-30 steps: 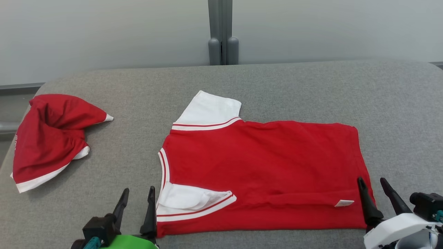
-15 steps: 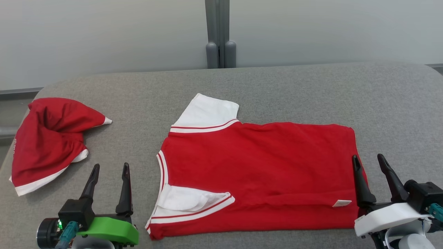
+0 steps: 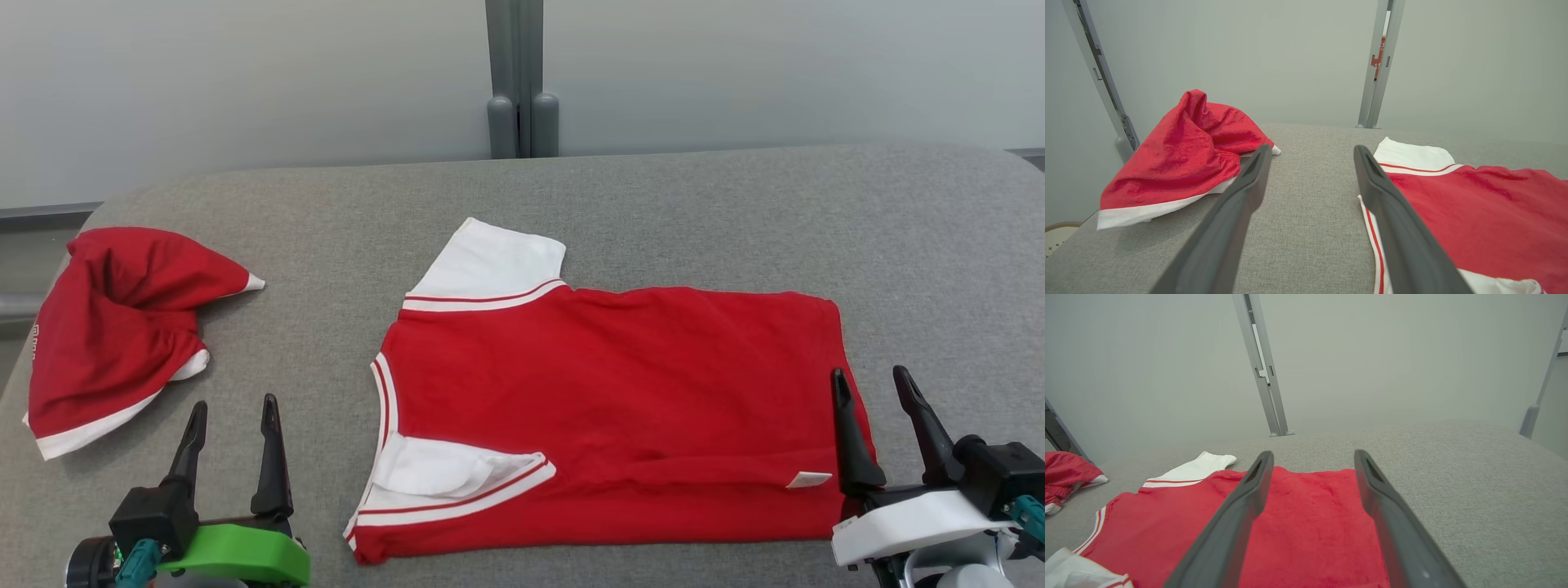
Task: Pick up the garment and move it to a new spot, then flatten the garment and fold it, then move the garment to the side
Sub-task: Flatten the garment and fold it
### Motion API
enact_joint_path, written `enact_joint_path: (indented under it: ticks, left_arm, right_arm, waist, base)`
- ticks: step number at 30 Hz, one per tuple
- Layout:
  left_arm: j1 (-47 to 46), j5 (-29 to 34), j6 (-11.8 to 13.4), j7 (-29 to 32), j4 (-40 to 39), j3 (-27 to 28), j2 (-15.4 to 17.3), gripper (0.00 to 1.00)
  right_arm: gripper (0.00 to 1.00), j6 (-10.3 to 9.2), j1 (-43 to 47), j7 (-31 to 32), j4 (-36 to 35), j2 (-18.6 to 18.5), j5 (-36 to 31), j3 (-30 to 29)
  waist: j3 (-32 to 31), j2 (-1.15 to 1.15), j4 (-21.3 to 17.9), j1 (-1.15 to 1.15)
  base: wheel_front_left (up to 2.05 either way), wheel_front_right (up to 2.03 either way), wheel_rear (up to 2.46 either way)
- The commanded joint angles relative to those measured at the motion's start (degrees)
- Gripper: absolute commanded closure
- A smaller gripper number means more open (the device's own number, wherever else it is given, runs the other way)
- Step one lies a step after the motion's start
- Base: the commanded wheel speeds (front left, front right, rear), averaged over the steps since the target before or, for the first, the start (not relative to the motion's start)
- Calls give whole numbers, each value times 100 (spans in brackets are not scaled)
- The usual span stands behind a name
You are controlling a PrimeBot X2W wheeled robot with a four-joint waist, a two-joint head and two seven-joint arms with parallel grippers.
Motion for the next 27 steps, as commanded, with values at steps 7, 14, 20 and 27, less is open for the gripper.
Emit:
enact_joint_path:
  ticks: [7,14,20,27]
  left_arm:
    - [107,50,-55,3,13,114,-52,0]
    - [128,78,-77,3,33,161,-78,0]
    - [85,109,-101,3,37,184,-87,0]
    - [-268,251,-175,2,196,181,31,0]
  right_arm:
    - [0,-9,75,-26,-40,46,-109,14]
    - [0,-9,66,-27,-20,42,-128,40]
    - [0,-9,-19,-27,7,38,-145,73]
    - [0,-9,-415,-26,125,-136,-77,142]
  waist:
    - [-33,0,22,0]
    - [-57,0,18,0]
    - [-43,0,-6,0]
    - [97,0,-109,0]
  base:
    - [0,0,0]
    - [0,0,0]
    - [0,0,0]
    - [0,0,0]
